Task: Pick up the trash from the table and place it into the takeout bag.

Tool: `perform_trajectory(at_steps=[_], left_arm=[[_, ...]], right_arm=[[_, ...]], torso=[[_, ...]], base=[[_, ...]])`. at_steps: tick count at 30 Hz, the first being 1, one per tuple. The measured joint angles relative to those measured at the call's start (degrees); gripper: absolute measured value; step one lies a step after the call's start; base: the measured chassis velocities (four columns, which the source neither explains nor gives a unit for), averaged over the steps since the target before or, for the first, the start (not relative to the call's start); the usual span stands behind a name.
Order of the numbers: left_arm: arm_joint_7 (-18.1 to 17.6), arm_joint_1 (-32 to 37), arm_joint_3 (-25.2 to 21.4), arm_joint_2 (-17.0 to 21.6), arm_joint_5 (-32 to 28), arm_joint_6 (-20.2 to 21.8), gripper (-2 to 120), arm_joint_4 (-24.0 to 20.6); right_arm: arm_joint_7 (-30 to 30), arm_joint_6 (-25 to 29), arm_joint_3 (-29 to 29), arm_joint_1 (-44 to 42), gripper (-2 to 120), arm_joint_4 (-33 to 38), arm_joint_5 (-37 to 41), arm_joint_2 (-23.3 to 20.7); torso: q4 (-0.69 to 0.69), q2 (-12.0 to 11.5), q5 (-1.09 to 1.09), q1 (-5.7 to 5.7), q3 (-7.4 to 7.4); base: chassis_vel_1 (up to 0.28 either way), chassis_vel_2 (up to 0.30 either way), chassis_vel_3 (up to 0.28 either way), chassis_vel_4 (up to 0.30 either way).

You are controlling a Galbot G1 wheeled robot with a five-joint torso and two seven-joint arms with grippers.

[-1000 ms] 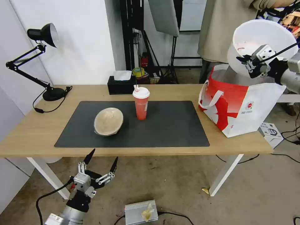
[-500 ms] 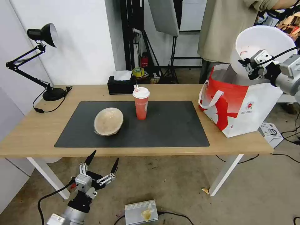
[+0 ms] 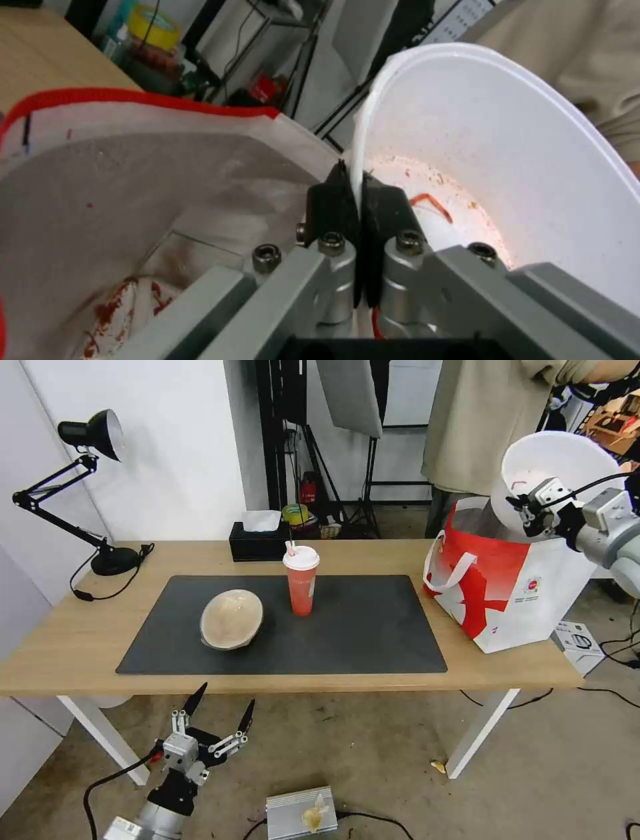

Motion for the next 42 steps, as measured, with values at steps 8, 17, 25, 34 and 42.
perform_trajectory(at_steps=[8,17,25,34,42], left_arm=[[0.14,-0.23,-0.02,-0.44,0.16,0.00,100,0.68],[0.25,-0.40,0.03,-0.75,0.32,0.00,100,1.33],[0.28,-0.61,0.31,-0.75,0.66,0.01,100,1.65],[0.29,-0.68,0.70,-0.81,1.06,0.07,100,1.90],[0.30,-0.66,0.71,-0.76,1.12,0.09,100,1.98]], right_arm=[[-0.43,0.52,-0.33,-0.02,0,-2.35,-1.58,2.11],[-0.53,0.84,-0.92,0.16,0,-3.83,-2.27,3.15],[-0.66,1.11,-1.10,0.27,0,-4.75,-2.67,3.70],[-0.60,1.12,-1.21,0.22,3,-4.86,-3.11,3.74],[-0.42,1.08,-1.24,0.05,35,-4.45,-3.15,3.44]], torso=[[0.00,0.00,0.00,0.00,0.00],[0.00,0.00,0.00,0.00,0.00],[0.00,0.00,0.00,0.00,0.00],[0.00,0.00,0.00,0.00,0.00],[0.00,0.00,-0.01,0.00,0.00]], base=[[0.000,0.000,0.000,0.000],[0.000,0.000,0.000,0.000],[0.000,0.000,0.000,0.000],[0.000,0.000,0.000,0.000],[0.000,0.000,0.000,0.000]])
